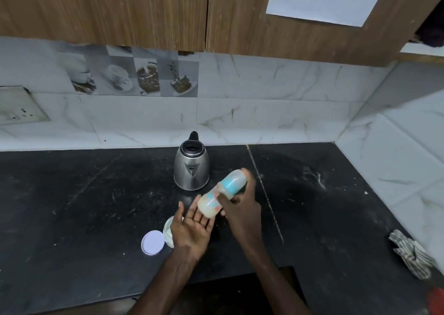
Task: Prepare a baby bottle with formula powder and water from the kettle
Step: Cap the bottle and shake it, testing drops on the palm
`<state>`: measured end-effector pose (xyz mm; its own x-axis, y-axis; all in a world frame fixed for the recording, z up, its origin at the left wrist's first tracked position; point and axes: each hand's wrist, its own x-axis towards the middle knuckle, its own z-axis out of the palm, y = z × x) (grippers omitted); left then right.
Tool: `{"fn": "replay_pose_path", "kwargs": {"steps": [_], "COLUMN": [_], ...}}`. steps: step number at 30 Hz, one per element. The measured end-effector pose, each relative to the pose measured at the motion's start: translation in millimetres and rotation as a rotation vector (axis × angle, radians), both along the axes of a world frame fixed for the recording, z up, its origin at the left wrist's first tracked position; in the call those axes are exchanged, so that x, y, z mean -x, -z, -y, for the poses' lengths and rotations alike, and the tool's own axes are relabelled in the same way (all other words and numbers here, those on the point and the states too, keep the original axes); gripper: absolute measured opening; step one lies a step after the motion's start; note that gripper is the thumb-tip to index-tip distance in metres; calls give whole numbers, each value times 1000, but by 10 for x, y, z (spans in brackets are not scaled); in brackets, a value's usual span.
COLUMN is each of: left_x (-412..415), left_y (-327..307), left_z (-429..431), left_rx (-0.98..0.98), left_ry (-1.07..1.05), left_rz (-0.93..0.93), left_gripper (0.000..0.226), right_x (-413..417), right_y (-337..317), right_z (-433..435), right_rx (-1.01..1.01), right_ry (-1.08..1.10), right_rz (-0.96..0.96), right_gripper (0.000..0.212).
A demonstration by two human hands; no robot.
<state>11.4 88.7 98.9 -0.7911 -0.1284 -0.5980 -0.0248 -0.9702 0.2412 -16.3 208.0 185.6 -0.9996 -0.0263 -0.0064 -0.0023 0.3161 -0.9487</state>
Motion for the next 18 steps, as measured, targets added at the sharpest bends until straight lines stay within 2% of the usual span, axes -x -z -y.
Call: {"fn": "replay_pose_path", "kwargs": {"steps": [2, 6, 13, 18], "left_x": [7, 24, -26, 30], "left_y": [23, 100, 100, -6], "left_z": [11, 44, 4, -8], "left_rx": [0, -65, -92, -69], "left_ry": [3, 27, 31, 7], "left_rz": [8, -35, -74, -58], "left_gripper": [62, 64, 63, 62], "right_x": [-21, -151, -165, -57], "right_y": [12, 194, 249, 58], "right_z": [3, 50, 14, -52], "right_rx": [12, -83, -120, -45], "right_ry": [66, -241, -300, -228], "right_rz": [-11, 78, 63, -18], "right_gripper": [86, 91, 97, 93]}}
